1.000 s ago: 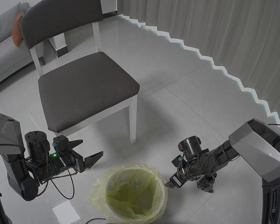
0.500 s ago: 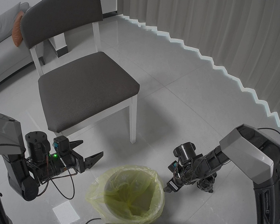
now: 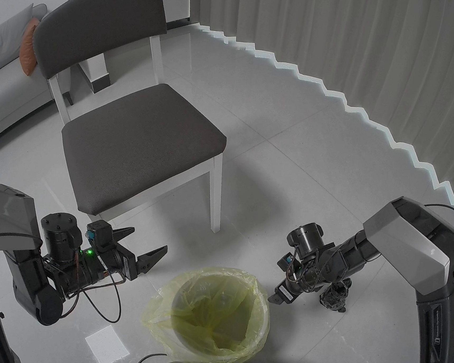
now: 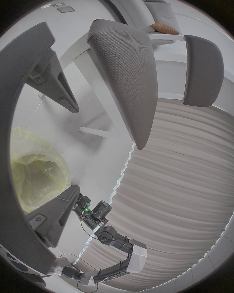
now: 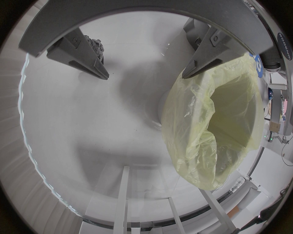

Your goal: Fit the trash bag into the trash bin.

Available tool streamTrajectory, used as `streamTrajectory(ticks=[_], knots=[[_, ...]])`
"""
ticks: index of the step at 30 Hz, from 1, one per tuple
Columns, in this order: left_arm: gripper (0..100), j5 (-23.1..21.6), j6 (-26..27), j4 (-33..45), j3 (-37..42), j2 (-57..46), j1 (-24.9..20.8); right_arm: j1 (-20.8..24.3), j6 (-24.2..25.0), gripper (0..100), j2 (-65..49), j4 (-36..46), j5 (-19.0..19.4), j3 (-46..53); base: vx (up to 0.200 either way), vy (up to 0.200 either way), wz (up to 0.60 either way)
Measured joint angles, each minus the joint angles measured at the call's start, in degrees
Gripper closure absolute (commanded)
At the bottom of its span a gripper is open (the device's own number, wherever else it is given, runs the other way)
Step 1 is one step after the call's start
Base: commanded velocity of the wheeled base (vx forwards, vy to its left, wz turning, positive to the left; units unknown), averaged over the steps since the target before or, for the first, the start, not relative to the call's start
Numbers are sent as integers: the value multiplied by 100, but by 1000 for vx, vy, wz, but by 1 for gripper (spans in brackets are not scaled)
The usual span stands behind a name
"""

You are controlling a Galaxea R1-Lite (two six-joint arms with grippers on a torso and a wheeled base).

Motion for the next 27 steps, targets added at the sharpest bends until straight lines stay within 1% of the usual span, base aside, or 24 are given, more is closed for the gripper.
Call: streamTrajectory(ticks=[8, 15, 27], knots=[[0, 4, 2, 2, 4, 0, -2, 17, -110, 0, -273, -43, -151, -389, 0, 0, 0], [0, 9, 9, 2, 20, 2, -5, 77, -116, 0, -332, -54, -176, -529, 0, 0, 0], [0, 20, 20, 2, 30, 7, -10, 406, -124, 0, -321, -155, -184, -573, 0, 0, 0]])
